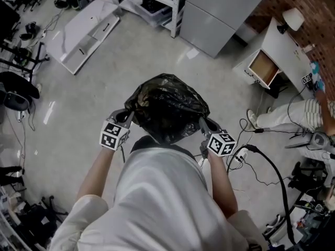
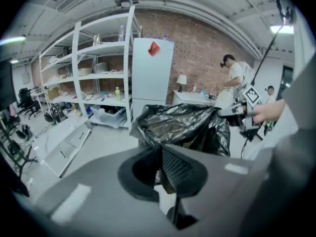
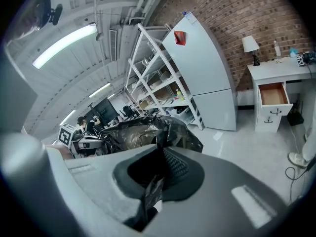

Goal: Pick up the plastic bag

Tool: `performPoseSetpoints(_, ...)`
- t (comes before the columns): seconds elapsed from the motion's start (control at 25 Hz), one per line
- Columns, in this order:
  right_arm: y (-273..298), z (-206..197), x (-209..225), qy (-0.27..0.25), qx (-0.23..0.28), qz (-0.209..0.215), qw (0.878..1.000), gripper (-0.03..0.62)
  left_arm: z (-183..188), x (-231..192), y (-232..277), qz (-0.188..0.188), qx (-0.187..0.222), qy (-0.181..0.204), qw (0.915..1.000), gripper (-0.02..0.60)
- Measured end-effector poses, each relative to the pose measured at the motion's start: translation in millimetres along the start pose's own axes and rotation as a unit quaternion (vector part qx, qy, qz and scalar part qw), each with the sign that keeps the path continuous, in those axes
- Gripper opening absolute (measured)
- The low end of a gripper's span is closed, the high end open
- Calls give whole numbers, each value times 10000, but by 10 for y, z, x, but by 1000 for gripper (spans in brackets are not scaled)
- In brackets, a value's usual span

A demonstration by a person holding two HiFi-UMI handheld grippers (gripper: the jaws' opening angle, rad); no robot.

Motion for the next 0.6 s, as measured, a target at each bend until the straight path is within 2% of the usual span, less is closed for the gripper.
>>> performPoseSetpoints(0.32, -267, -210, -443, -21, 396, -274, 9988, 2, -140, 25, -585, -151, 415, 135, 9989, 6)
performPoseSetpoints(0.6, -456, -407, -1049, 68, 732, -471, 9962, 2, -331, -53, -1084, -295, 657, 209, 9972, 6)
Point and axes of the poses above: the fingertips, and each gripper's own axes: y forward along the fingers, x to its right, z out of its top, the point moved 9 cm from there along -y, backward along the fingers, and after that the axes turned 3 degrees about -x, right-handed, at the moved point
